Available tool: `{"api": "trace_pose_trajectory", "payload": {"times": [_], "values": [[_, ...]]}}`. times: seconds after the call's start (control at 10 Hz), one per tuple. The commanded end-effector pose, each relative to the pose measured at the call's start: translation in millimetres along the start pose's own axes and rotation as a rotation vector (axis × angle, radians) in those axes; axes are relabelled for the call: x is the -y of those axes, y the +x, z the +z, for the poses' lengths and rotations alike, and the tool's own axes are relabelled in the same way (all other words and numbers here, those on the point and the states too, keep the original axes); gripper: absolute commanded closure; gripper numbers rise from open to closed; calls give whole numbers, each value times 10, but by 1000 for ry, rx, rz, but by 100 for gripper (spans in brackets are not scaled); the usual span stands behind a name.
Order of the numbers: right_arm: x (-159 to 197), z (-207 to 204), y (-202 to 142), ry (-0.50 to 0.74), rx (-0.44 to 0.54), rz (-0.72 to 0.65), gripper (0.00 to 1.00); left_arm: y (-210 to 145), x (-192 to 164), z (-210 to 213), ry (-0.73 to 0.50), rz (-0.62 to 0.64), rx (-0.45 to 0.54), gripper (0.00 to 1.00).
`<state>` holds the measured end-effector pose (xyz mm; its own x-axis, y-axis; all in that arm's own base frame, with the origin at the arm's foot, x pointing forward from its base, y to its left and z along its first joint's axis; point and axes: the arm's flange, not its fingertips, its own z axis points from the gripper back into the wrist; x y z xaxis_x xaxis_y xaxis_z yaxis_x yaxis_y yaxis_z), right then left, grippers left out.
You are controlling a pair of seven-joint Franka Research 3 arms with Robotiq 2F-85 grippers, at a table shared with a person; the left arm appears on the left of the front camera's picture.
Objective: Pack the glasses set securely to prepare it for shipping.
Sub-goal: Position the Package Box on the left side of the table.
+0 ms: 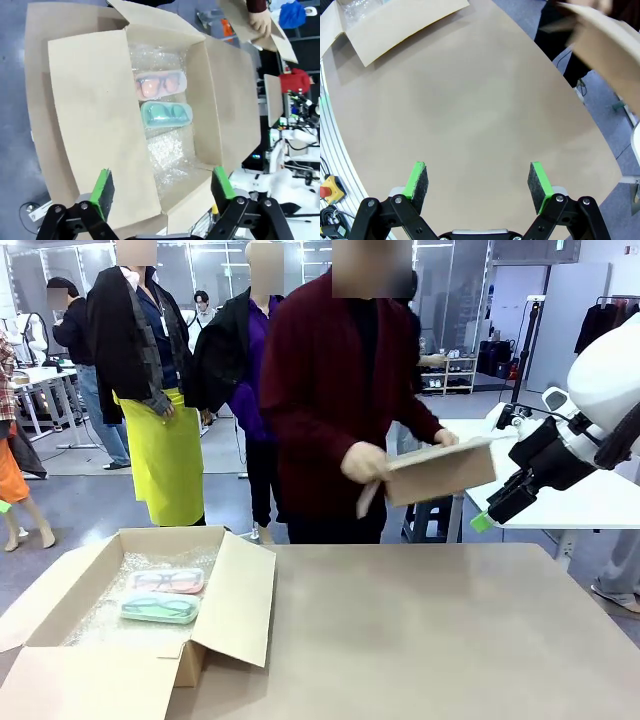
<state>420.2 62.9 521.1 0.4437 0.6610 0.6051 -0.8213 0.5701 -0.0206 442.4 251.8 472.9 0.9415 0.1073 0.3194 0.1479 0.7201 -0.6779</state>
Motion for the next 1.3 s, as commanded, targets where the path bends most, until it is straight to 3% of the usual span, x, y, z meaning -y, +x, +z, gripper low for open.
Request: {"api": "trace_pose_trajectory", "payload": {"times": [0.0, 1.1, 1.2], "values": [[-15, 21, 37, 1, -16, -3, 0, -236, 147, -95, 55, -37, 3, 0], [-15, 21, 37, 1, -16, -3, 0, -180, 162, -64, 24, -37, -9, 0], [-15, 21, 37, 1, -16, -3, 0, -249, 561, -65, 41, -170, -27, 0]]}}
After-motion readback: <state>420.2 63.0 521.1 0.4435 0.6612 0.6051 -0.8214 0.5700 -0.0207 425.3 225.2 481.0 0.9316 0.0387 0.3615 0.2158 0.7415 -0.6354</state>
